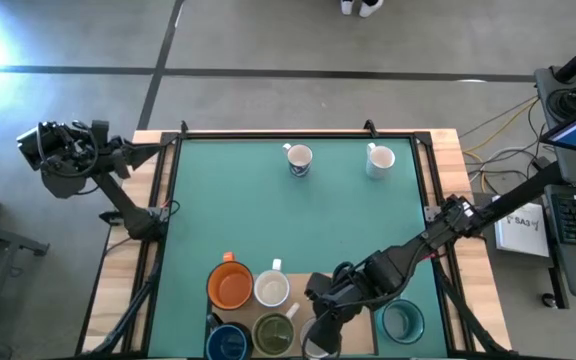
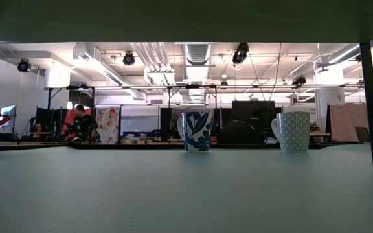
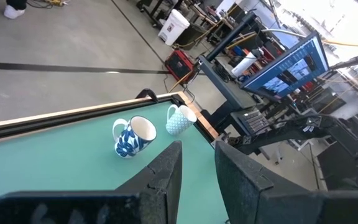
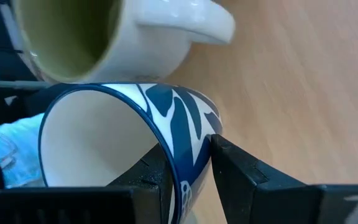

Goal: Place coffee mugs
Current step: Put the bottom blue patterned mug on the shelf

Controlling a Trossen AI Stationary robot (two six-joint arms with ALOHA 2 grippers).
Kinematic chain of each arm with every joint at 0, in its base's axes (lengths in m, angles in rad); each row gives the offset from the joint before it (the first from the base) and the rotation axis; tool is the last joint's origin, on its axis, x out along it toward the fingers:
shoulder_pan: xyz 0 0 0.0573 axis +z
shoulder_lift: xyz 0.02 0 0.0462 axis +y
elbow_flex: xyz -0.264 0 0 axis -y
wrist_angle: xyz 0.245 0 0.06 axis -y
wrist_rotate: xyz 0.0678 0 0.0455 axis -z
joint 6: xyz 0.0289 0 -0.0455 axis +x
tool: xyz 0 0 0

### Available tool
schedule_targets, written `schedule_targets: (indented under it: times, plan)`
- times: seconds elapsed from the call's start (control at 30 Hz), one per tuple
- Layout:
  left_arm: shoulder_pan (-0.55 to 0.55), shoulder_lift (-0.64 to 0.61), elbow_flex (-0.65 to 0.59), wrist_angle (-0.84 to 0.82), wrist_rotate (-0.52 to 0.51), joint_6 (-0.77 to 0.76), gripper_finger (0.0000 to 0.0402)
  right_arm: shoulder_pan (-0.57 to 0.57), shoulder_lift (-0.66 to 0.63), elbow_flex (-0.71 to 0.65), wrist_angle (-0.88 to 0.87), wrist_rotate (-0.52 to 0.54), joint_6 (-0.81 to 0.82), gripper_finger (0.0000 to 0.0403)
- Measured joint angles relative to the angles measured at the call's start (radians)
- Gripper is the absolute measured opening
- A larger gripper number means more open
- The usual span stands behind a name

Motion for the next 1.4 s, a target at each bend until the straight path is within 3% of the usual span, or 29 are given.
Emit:
schedule_targets:
  times: [0.9, 1.23, 1.4]
  plan:
    - [0.0, -0.031, -0.016, 0.0, 0.031, 0.008, 0.0079, -0.01, -0.031, 0.002, 0.026, -0.003, -0.008, 0.0091]
    - [0.0, -0.031, -0.017, 0.001, 0.031, 0.008, 0.0079, -0.047, -0.109, 0.002, -0.197, 0.034, -0.049, 0.0091]
    - [0.0, -0.031, -0.02, 0.001, 0.031, -0.001, 0.0079, -0.05, -0.127, 0.002, -0.099, 0.035, -0.061, 0.0091]
